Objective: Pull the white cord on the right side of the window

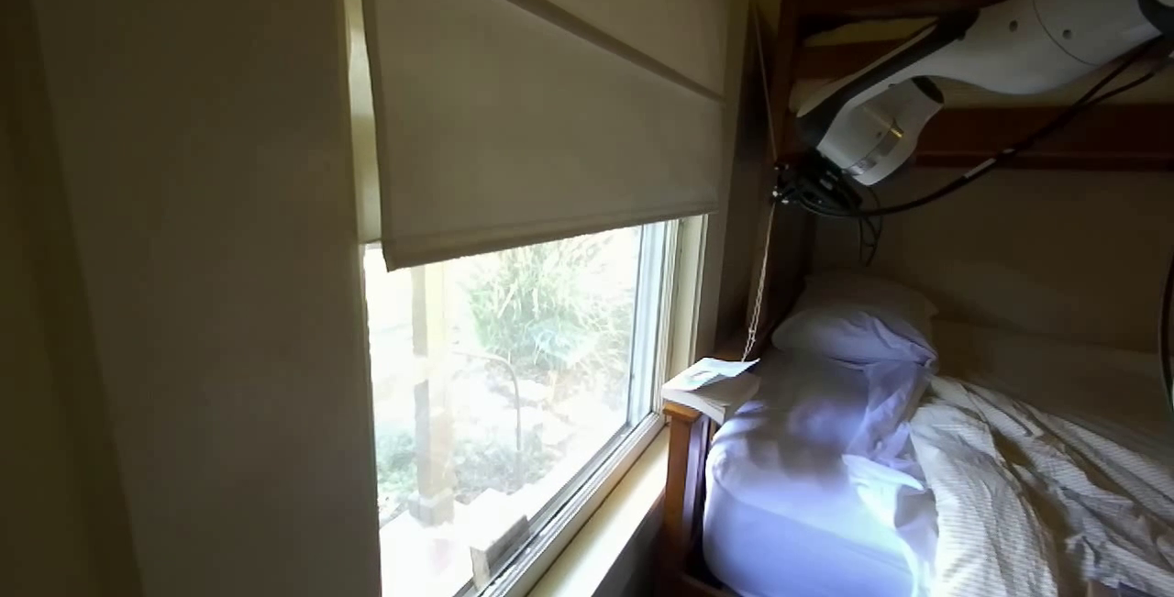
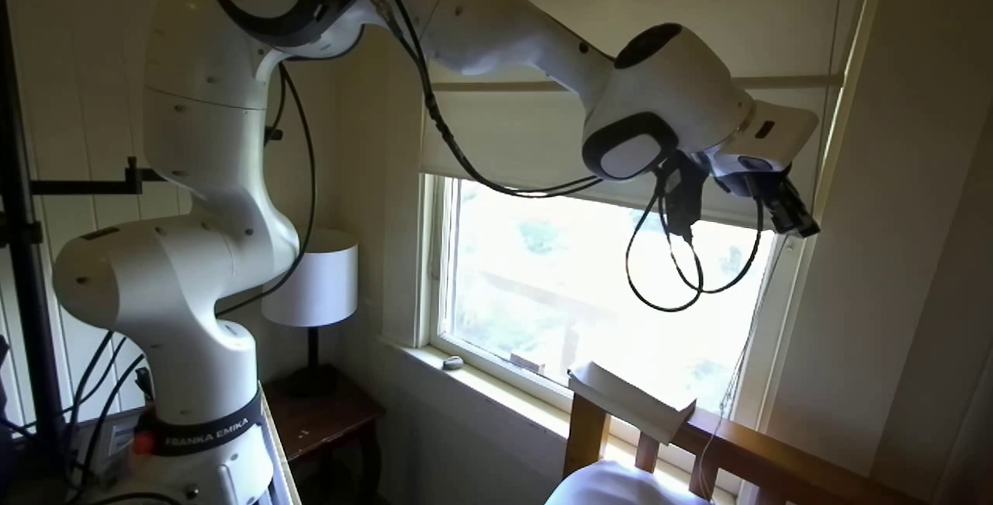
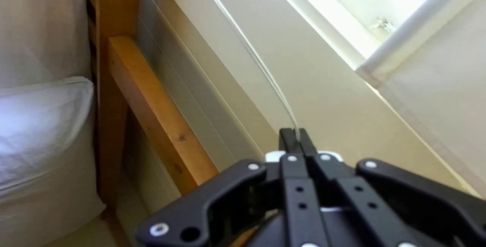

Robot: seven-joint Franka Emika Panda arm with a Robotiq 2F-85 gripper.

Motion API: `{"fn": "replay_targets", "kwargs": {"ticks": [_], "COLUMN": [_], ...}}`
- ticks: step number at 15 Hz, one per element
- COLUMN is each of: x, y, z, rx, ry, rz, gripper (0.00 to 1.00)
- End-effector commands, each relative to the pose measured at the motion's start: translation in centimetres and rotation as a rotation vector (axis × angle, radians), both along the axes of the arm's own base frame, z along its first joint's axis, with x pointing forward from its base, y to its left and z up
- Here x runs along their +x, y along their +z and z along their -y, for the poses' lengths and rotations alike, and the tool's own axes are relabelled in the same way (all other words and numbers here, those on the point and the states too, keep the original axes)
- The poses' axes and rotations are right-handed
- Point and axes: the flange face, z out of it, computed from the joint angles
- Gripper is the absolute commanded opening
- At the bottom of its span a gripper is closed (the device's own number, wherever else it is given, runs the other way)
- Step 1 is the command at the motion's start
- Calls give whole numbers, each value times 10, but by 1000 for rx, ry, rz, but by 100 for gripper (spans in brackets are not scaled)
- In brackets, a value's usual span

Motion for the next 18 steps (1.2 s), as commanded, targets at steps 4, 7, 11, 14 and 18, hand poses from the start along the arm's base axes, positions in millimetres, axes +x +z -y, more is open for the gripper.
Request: {"fn": "replay_targets", "kwargs": {"ticks": [4, 7, 11, 14, 18], "x": [17, 32, 42, 39, 25], "y": [-53, -75, -99, -114, -123], "z": [24, 33, 41, 51, 65], "rx": [152, 204, 256, 276, 241], "ry": [65, 104, 128, 117, 72], "rz": [-107, -130, -160, -189, -221], "gripper": [0, 0, 0, 0, 0]}}
